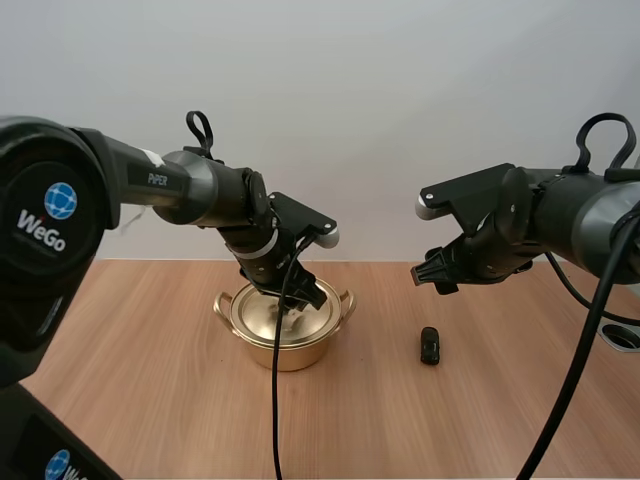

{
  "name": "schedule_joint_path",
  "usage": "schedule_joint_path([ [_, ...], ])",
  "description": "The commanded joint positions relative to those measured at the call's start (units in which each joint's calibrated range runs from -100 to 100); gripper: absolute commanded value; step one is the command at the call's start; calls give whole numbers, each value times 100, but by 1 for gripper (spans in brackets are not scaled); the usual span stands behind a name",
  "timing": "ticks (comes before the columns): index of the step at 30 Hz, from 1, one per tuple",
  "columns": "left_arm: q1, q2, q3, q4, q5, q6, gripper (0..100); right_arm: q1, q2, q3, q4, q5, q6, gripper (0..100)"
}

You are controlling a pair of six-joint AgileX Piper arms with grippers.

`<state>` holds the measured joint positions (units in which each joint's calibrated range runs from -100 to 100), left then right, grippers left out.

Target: Open the pot, put the car inside, and close it

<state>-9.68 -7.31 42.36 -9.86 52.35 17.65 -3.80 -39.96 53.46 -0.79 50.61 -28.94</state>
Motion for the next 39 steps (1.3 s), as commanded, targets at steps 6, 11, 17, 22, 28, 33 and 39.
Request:
schedule_joint_path([
  [6,0,81,2,160,-8,-194,9,4,2,4,2,47,-8,100],
  [11,0,-4,-33,252,-201,-227,0,4,2,4,2,47,-8,100],
  [17,8,-316,-435,400,314,-381,0,4,109,4,332,425,-18,98],
  [22,8,-746,-951,424,967,-418,0,4,788,-10,360,323,-30,96],
  [28,8,-1332,-1615,447,1685,-459,0,4,1908,-43,567,213,-54,96],
  [33,8,-1782,-2008,447,1716,-488,0,4,2561,-429,920,291,-54,96],
  [39,8,-2115,-2303,447,2202,-527,0,4,2997,-843,1163,784,-13,96],
])
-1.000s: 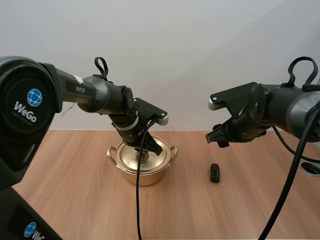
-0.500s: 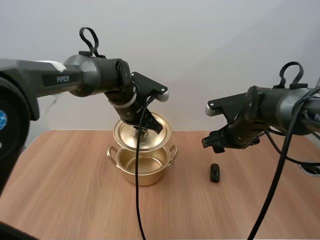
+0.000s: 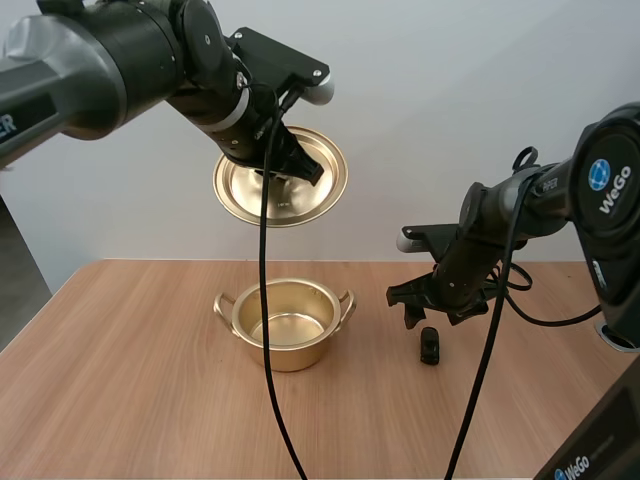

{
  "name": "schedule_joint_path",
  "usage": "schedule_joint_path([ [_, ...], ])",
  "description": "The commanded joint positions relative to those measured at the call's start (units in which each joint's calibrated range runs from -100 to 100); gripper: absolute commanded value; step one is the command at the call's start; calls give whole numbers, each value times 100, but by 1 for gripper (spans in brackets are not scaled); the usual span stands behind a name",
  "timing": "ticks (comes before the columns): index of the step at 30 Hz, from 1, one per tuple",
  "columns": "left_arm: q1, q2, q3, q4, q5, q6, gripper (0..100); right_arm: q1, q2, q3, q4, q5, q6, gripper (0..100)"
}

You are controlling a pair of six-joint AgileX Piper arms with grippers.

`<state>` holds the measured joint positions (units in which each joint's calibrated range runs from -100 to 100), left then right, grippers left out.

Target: Open the pot, put the car inside, and close it

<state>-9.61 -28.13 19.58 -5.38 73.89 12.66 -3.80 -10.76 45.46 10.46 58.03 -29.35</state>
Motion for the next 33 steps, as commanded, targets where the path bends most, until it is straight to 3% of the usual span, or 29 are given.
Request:
schedule_joint_path([
  [1,1,-74,-55,-1,56,-38,0,4,165,-101,90,42,28,96],
  [14,1,-558,-72,-1,104,-68,0,4,1137,-310,127,60,28,96],
  [20,1,-699,-72,-1,104,-68,0,4,1148,-310,31,142,28,89],
  [22,1,-741,-72,-1,104,-68,0,4,1148,-310,31,204,28,77],
  [31,1,-871,-72,-1,104,-68,0,4,1180,-310,31,186,59,3],
  [33,1,-912,-72,-1,104,-68,0,4,1180,-310,31,146,59,0],
])
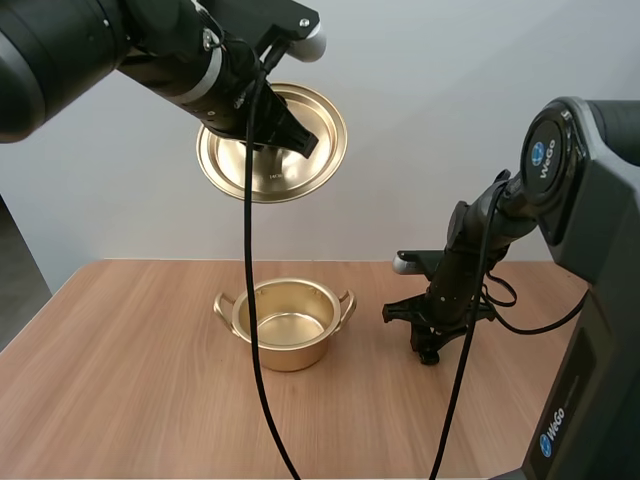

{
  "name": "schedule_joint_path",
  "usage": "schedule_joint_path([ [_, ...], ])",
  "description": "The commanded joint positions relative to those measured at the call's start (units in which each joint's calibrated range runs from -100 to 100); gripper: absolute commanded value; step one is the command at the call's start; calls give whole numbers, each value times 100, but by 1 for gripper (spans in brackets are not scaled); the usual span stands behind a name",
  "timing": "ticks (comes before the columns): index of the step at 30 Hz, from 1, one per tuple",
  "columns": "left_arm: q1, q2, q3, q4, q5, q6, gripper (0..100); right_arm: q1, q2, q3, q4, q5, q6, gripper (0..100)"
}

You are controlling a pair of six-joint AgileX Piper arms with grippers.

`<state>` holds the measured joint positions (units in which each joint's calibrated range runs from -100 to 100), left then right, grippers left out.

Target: Open the pot, put the car inside, and close it

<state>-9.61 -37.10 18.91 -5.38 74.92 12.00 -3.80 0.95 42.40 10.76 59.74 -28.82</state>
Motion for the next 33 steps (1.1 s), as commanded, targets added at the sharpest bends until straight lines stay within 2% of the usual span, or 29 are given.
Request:
schedule_joint_path([
  [1,1,-39,-6,-1,1,-1,0,4,10,-5,1,-25,6,0],
  [7,1,-190,-170,85,1,-28,0,4,-361,-42,1,-287,-32,0],
  [14,1,-310,-905,267,61,-260,0,4,-1088,-1135,35,833,-504,0],
  [17,1,-310,-1156,267,187,-272,0,42,-1209,-1707,362,1559,-899,0],
  [20,1,-310,-1274,257,187,-333,0,275,-1176,-2094,796,2207,-1176,0],
  [22,1,-310,-1297,257,187,-333,0,488,-1149,-2261,933,2250,-1177,0],
  [30,1,-354,-1572,292,221,-333,0,1472,-663,-2423,779,2144,-1144,0],
  [33,79,-354,-1829,292,298,-354,0,1684,-330,-2423,723,2144,-1144,0],
])
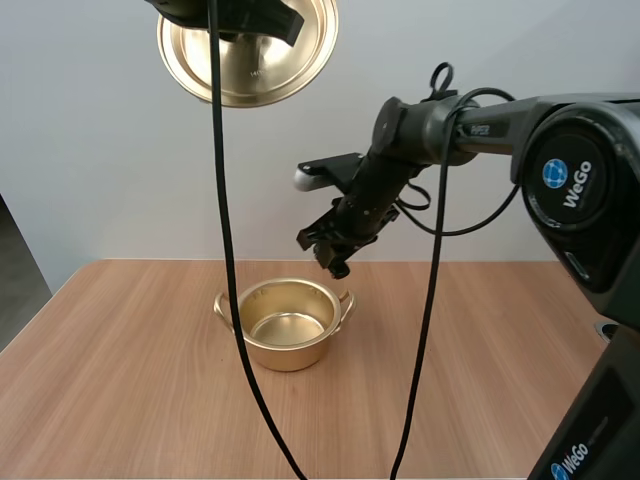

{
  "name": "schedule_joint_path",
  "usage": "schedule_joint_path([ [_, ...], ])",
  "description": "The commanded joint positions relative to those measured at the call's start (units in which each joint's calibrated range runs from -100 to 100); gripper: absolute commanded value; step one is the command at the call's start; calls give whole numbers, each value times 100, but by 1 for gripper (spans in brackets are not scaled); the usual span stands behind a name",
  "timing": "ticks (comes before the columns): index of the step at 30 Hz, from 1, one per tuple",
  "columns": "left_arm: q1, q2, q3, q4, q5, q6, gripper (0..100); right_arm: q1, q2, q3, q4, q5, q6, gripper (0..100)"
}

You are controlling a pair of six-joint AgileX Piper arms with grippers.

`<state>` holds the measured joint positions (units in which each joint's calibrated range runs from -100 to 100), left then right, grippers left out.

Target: Open the pot, put the car inside, and close it

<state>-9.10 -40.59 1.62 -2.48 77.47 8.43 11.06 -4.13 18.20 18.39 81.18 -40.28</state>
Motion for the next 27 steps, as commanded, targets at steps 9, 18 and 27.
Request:
schedule_joint_path([
  [9,157,29,-322,-72,189,3,0,478,1192,-3,-152,1,-28,0],
  [18,157,150,-322,-72,361,3,0,487,1422,-3,-203,-256,-28,42],
  [27,157,179,-322,-72,664,-9,0,419,1116,-3,-154,-184,-18,61],
])
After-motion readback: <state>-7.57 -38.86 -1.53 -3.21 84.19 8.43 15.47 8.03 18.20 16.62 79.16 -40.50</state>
